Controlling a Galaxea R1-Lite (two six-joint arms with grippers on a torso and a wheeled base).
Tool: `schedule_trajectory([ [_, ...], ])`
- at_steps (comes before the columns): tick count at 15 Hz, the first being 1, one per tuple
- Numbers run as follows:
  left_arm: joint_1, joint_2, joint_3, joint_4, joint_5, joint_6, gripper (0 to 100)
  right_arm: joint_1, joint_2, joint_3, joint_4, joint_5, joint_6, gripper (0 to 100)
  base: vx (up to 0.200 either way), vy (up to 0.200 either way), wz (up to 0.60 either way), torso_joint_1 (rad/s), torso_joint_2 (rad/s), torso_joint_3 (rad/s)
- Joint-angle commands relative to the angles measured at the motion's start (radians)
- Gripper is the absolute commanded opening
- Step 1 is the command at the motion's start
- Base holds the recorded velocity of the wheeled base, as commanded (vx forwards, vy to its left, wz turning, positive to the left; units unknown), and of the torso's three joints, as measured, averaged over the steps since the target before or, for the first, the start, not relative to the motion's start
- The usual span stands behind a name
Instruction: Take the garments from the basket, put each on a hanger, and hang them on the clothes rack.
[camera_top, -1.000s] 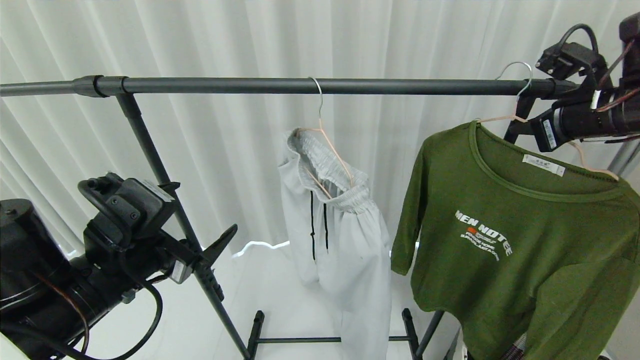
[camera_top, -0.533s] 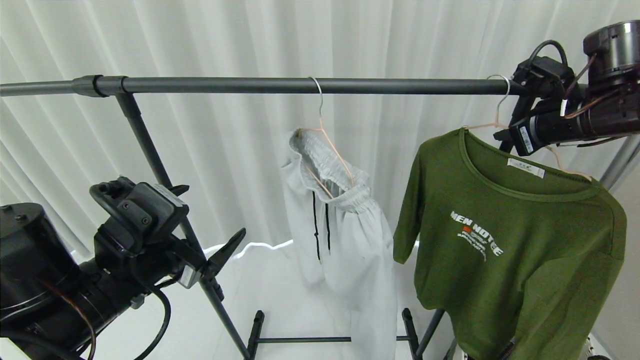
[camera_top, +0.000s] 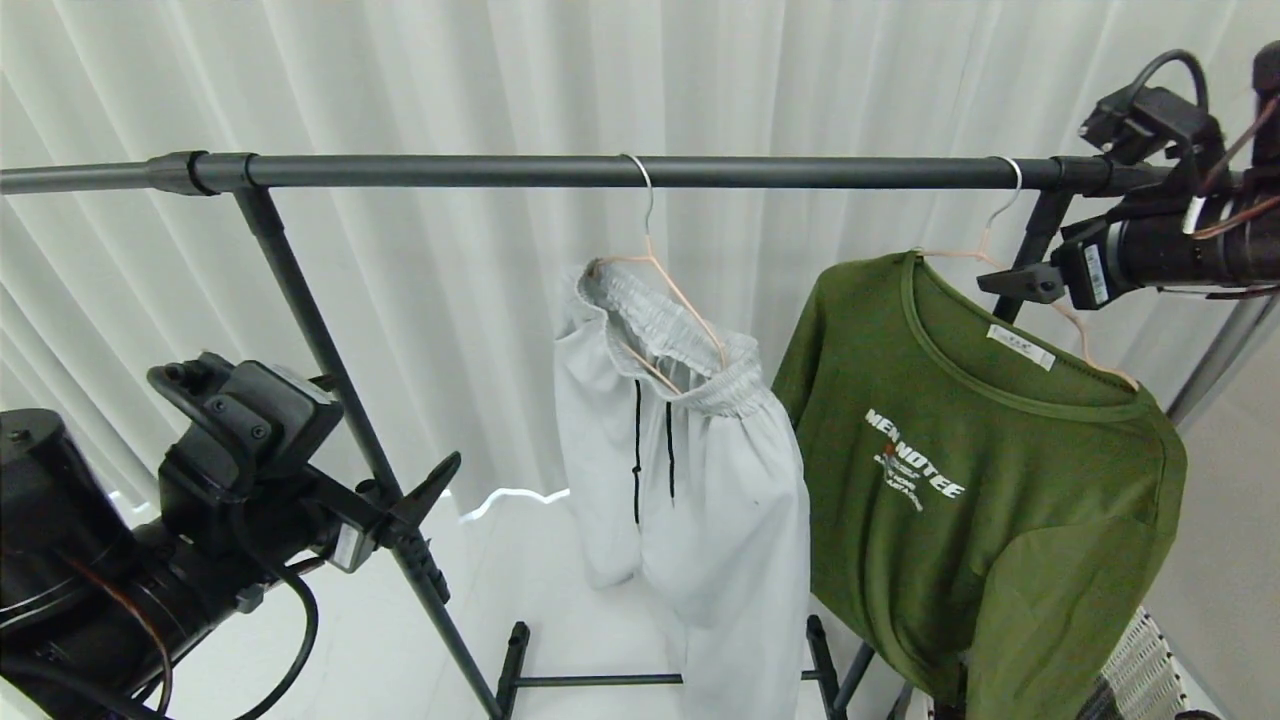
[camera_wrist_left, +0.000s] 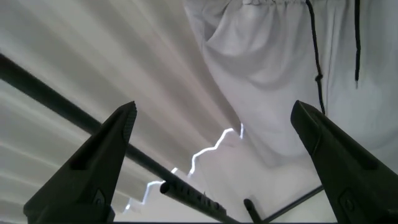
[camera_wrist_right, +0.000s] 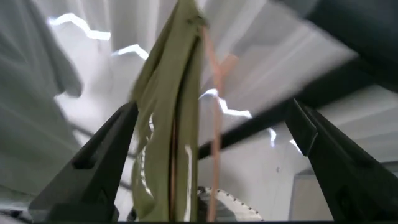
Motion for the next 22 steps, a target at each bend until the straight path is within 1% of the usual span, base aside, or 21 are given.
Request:
schedule_trajectory([
  [1, 0.054, -0.034, 0.031, 0.0, 0.0, -0.028, 100, -0.001, -0.209, 0.162, -0.068, 0.002, 0.047, 100, 0.0, 0.0, 0.0, 0.0, 0.0, 0.0],
  [3, 0.089, -0.061, 0.063, 0.0, 0.0, -0.04, 100, -0.004, -0.326, 0.278, -0.133, 0.002, 0.08, 100, 0.0, 0.0, 0.0, 0.0, 0.0, 0.0],
  [4, 0.112, -0.078, 0.086, 0.0, 0.0, -0.04, 100, -0.021, -0.383, 0.353, -0.174, 0.002, 0.089, 100, 0.0, 0.0, 0.0, 0.0, 0.0, 0.0],
  [5, 0.135, -0.092, 0.109, 0.0, 0.0, -0.043, 100, -0.053, -0.427, 0.419, -0.21, 0.0, 0.089, 100, 0.0, 0.0, 0.0, 0.0, 0.0, 0.0],
  [6, 0.165, -0.116, 0.149, 0.0, 0.0, -0.058, 100, -0.11, -0.485, 0.496, -0.237, -0.001, 0.089, 100, 0.0, 0.0, 0.0, 0.0, 0.0, 0.0],
  [8, 0.235, -0.161, 0.253, 0.002, 0.011, -0.087, 100, -0.222, -0.593, 0.623, -0.236, -0.001, 0.089, 100, 0.0, 0.0, 0.0, 0.0, 0.0, 0.0],
  [9, 0.263, -0.198, 0.296, 0.002, 0.02, -0.095, 100, -0.258, -0.643, 0.686, -0.236, -0.001, 0.089, 100, 0.0, 0.0, 0.0, 0.0, 0.0, 0.0],
  [10, 0.267, -0.245, 0.312, 0.014, 0.025, -0.117, 100, -0.287, -0.711, 0.761, -0.234, 0.0, 0.089, 100, 0.0, 0.0, 0.0, 0.0, 0.0, 0.0],
  [11, 0.269, -0.299, 0.312, 0.032, 0.052, -0.158, 100, -0.3, -0.791, 0.85, -0.231, 0.0, 0.089, 100, 0.0, 0.0, 0.0, 0.0, 0.0, 0.0],
  [12, 0.267, -0.316, 0.312, 0.049, 0.072, -0.172, 100, -0.303, -0.826, 0.895, -0.231, -0.001, 0.089, 100, 0.0, 0.0, 0.0, 0.0, 0.0, 0.0],
  [13, 0.267, -0.366, 0.312, 0.103, 0.141, -0.196, 100, -0.317, -0.906, 0.993, -0.231, -0.001, 0.089, 100, 0.0, 0.0, 0.0, 0.0, 0.0, 0.0],
  [14, 0.267, -0.425, 0.312, 0.152, 0.186, -0.235, 100, -0.334, -0.978, 1.074, -0.231, -0.003, 0.089, 100, 0.0, 0.0, 0.0, 0.0, 0.0, 0.0],
  [16, 0.267, -0.54, 0.312, 0.259, 0.201, -0.247, 100, -0.352, -1.088, 1.18, -0.231, -0.001, 0.083, 100, 0.0, 0.0, 0.0, 0.0, 0.0, 0.0],
  [17, 0.267, -0.632, 0.312, 0.345, 0.201, -0.242, 100, -0.352, -1.154, 1.231, -0.23, -0.001, 0.072, 100, 0.0, 0.0, 0.0, 0.0, 0.0, 0.0],
  [19, 0.269, -0.837, 0.312, 0.568, 0.213, -0.238, 100, -0.355, -1.272, 1.294, -0.191, -0.003, 0.06, 100, 0.0, 0.0, 0.0, 0.0, 0.0, 0.0],
  [20, 0.27, -0.905, 0.31, 0.644, 0.223, -0.238, 100, -0.355, -1.303, 1.3, -0.162, -0.003, 0.06, 100, 0.0, 0.0, 0.0, 0.0, 0.0, 0.0],
  [21, 0.277, -1.018, 0.299, 0.776, 0.237, -0.236, 100, -0.355, -1.351, 1.304, -0.108, -0.004, 0.06, 100, 0.0, 0.0, 0.0, 0.0, 0.0, 0.0],
  [22, 0.284, -1.084, 0.295, 0.851, 0.241, -0.236, 100, -0.355, -1.377, 1.309, -0.078, -0.008, 0.06, 100, 0.0, 0.0, 0.0, 0.0, 0.0, 0.0],
])
